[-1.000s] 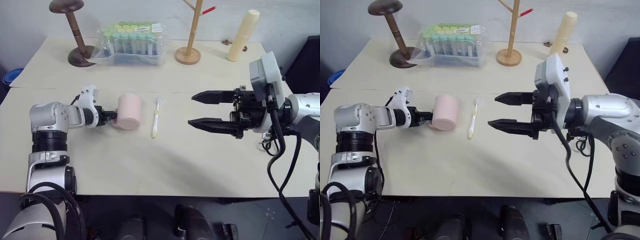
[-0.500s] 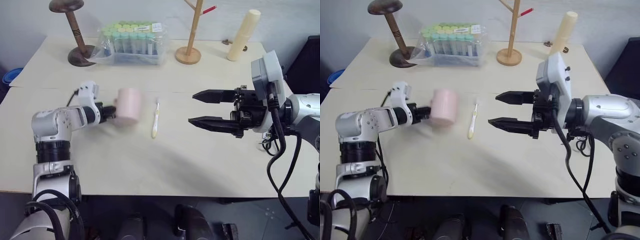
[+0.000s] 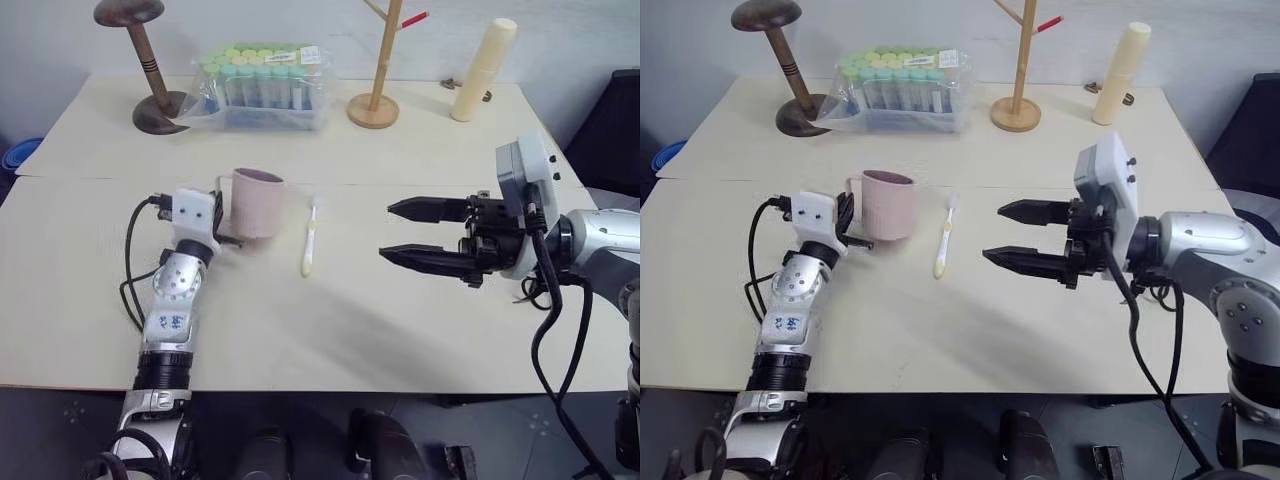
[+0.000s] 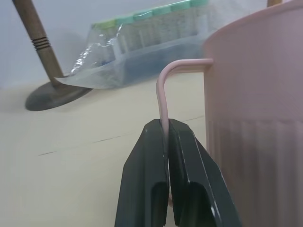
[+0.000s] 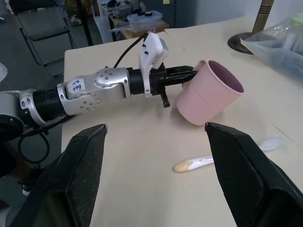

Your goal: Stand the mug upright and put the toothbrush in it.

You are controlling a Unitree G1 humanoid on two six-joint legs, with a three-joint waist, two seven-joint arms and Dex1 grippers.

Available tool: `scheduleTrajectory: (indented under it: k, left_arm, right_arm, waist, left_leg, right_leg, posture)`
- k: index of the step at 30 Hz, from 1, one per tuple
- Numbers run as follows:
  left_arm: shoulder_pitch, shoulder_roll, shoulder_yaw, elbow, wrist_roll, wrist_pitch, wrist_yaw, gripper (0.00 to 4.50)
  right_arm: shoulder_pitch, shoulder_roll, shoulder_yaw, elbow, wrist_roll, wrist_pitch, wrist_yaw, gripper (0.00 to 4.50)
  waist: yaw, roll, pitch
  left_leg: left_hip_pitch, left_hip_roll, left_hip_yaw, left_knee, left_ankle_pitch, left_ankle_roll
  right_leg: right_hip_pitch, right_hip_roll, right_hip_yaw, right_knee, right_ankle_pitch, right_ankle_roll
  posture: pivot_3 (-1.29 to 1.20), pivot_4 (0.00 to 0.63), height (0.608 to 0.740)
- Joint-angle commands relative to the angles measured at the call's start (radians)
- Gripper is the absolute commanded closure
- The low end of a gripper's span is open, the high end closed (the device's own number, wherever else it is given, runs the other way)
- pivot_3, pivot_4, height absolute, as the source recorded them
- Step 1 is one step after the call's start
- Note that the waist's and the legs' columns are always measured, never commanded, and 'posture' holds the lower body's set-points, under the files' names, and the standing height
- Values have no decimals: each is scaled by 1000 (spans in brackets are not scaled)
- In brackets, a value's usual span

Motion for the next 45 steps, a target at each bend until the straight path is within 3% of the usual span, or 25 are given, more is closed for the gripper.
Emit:
scheduleTrajectory:
  k: [1,4,9,16,20,23,26,29,34,43,45]
  left_arm:
    - [24,4,1,-7,-1,-32,-12,4487]
    - [76,11,15,-91,-38,-2,-50,3830]
    - [177,33,27,-255,-56,77,-90,2273]
    - [355,157,98,-572,-157,372,-216,53]
    - [435,348,215,-758,-481,745,-451,53]
    - [423,607,334,-802,-693,941,-685,53]
    - [367,876,430,-737,-810,1039,-911,53]
    - [298,1028,449,-656,-870,1093,-1027,53]
    - [292,1152,462,-588,-839,1060,-1185,53]
    - [236,1128,415,-559,-790,985,-1161,53]
    - [230,1121,403,-561,-786,982,-1155,13]
  right_arm:
    - [13,-12,-41,-13,1,-29,18,1049]
    - [35,-12,-43,-12,-4,-39,27,1049]
    - [73,-6,2,-10,-82,-82,42,1049]
    - [50,93,137,62,-210,-85,-36,1049]
    - [-44,236,259,195,-355,-34,-210,1049]
    - [-137,384,305,329,-418,22,-329,1049]
    - [-254,563,328,532,-500,25,-436,1049]
    - [-358,708,292,736,-558,-8,-519,1049]
    - [-497,859,266,1034,-638,-110,-564,1049]
    - [-537,949,319,1261,-787,-241,-493,1049]
    - [-543,959,314,1292,-804,-260,-482,1656]
  waist:
    - [2,0,0]
    - [1,0,0]
    - [-1,0,0]
    - [-4,0,0]
    - [-24,0,0]
    - [-29,0,0]
    - [-38,2,1]
    - [-43,6,3]
    - [-75,9,4]
    - [-115,9,4]
    - [-118,9,4]
  left_leg:
    - [0,0,0,0,0,0]
    - [0,0,0,0,0,1]
    - [0,1,0,0,0,1]
    - [1,3,-4,-1,0,1]
    - [3,5,-7,-2,0,1]
    - [1,5,-10,-1,0,0]
    - [-1,3,-11,-1,0,-1]
    - [-1,0,-11,-3,0,-1]
    - [-1,0,-5,-9,1,-2]
    - [2,0,-5,-16,3,-5]
    - [4,1,-4,-17,3,-6]
  right_leg:
    - [0,0,0,0,0,0]
    - [0,-1,0,0,0,1]
    - [0,-1,0,-1,0,0]
    - [0,-1,1,0,0,0]
    - [0,-1,2,1,-1,-1]
    - [-1,-1,1,1,-2,-3]
    - [-2,0,-1,1,-2,-4]
    - [-2,1,-2,1,-3,-5]
    - [-2,3,-5,0,-3,-6]
    - [-2,4,-6,-1,-4,-7]
    - [-2,4,-4,-1,-4,-7]
  posture:
    - [0,150,740]
    - [0,150,740]
    - [0,150,740]
    - [0,150,740]
    - [0,150,740]
    - [0,150,740]
    - [0,150,740]
    - [0,150,740]
    - [0,150,740]
    - [0,150,740]
    - [0,150,740]
